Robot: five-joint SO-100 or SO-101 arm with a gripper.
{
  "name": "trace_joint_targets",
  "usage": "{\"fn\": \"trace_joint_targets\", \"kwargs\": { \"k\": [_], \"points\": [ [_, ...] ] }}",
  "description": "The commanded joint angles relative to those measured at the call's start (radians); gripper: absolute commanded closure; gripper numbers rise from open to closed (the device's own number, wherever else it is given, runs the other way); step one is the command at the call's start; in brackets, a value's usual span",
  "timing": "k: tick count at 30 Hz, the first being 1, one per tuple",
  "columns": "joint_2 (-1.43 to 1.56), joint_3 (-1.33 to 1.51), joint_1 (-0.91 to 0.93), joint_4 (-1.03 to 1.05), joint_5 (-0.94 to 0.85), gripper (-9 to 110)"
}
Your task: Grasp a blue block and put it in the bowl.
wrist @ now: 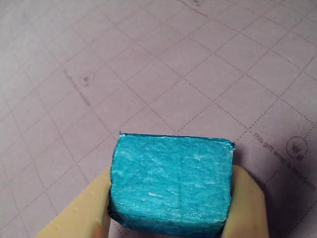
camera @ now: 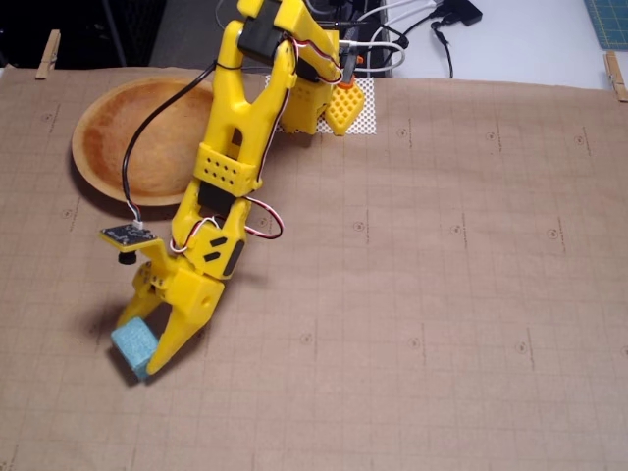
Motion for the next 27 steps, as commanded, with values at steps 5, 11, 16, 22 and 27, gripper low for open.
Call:
{"fn": "trace_joint_targets", "kwargs": {
  "k": [5,11,16,22,27],
  "points": [
    [0.023,-0.015,-0.021,-0.005,-0.003,98],
    [0.026,-0.015,-0.021,-0.006,-0.003,105],
    [0.072,-0.002,-0.021,-0.006,-0.003,105],
    [0.196,0.041,-0.046,0.005,-0.003,105],
    [0.364,0.112,-0.1,0.006,-0.003,105]
  ]
}}
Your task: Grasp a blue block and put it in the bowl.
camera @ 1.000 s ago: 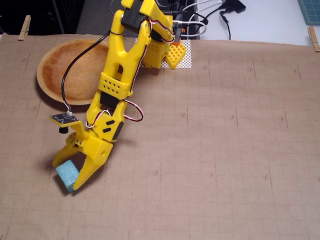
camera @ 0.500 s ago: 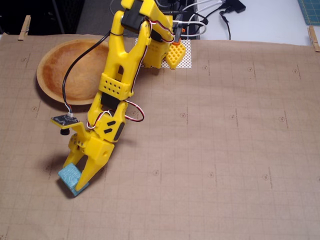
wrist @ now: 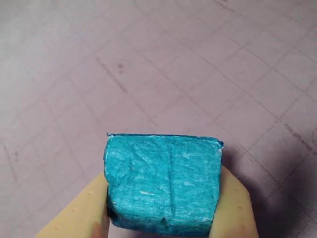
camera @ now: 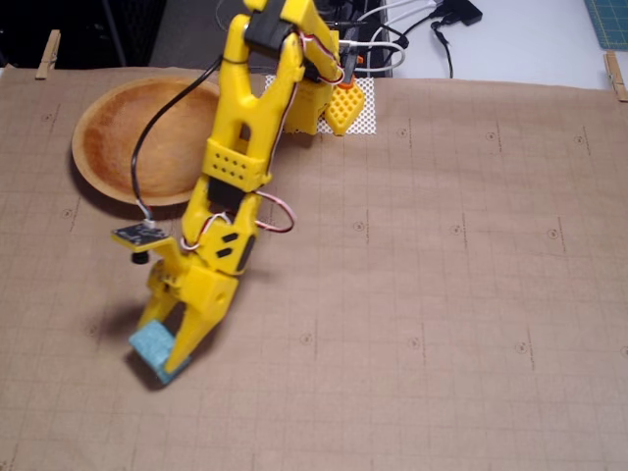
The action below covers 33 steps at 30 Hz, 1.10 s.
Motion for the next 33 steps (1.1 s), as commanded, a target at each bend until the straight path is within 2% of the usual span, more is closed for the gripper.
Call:
{"fn": "trace_joint_targets", "kwargs": {
  "k": [1,6,12,19,22,27,33],
  "points": [
    [0.249,0.018,-0.04,-0.005,-0.009,105],
    [0.416,0.057,-0.069,0.018,-0.012,104],
    [0.621,0.069,-0.067,0.247,-0.026,104],
    [0.819,0.069,0.086,0.575,-0.17,105],
    [0.834,0.08,0.161,0.643,-0.192,105],
    [0.816,0.144,0.268,0.568,-0.206,105],
    [0.68,0.175,0.39,0.333,-0.209,105]
  ]
}}
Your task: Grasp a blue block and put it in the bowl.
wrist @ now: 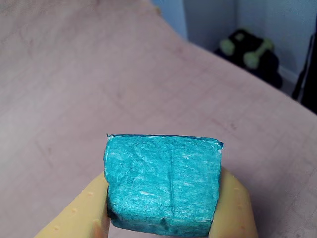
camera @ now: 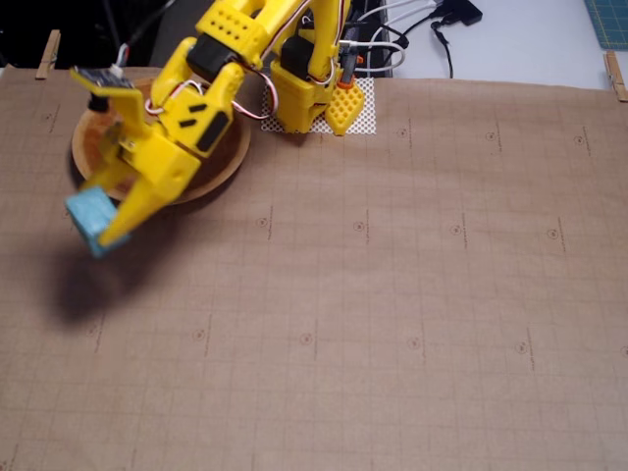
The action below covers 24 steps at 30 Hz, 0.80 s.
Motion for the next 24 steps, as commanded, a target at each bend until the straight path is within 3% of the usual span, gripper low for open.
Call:
{"fn": "trace_joint_targets", "kwargs": {
  "k": [1,14,24],
  "points": [
    [-0.058,-0.018,0.077,-0.147,-0.011,105],
    [-0.219,-0.005,0.304,-0.202,-0.017,105],
    [-0.239,0.08,0.405,-0.201,-0.167,104]
  ]
}}
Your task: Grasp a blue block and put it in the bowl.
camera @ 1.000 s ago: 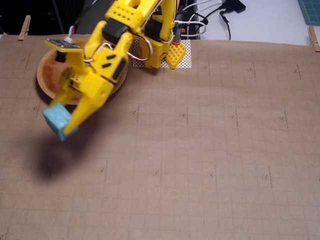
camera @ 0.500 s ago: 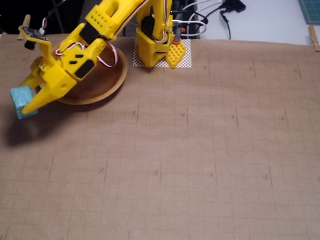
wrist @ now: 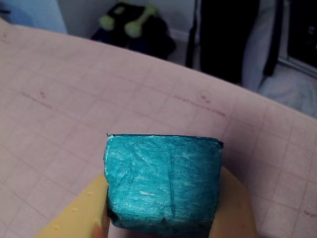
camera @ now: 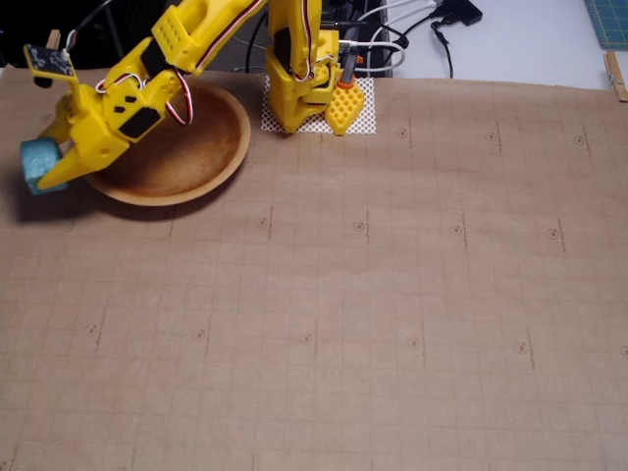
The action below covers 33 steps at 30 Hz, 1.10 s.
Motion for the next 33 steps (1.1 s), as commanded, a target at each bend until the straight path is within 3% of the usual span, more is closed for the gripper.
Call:
{"fn": "trace_joint_targets", "kwargs": {
  "k": [1,17,33],
  "points": [
    [0.026,0.005,0.02,-0.025,-0.015,104],
    [0.025,0.044,0.058,0.005,-0.034,104],
    [0.025,-0.213,0.071,0.676,-0.138,104]
  ]
}}
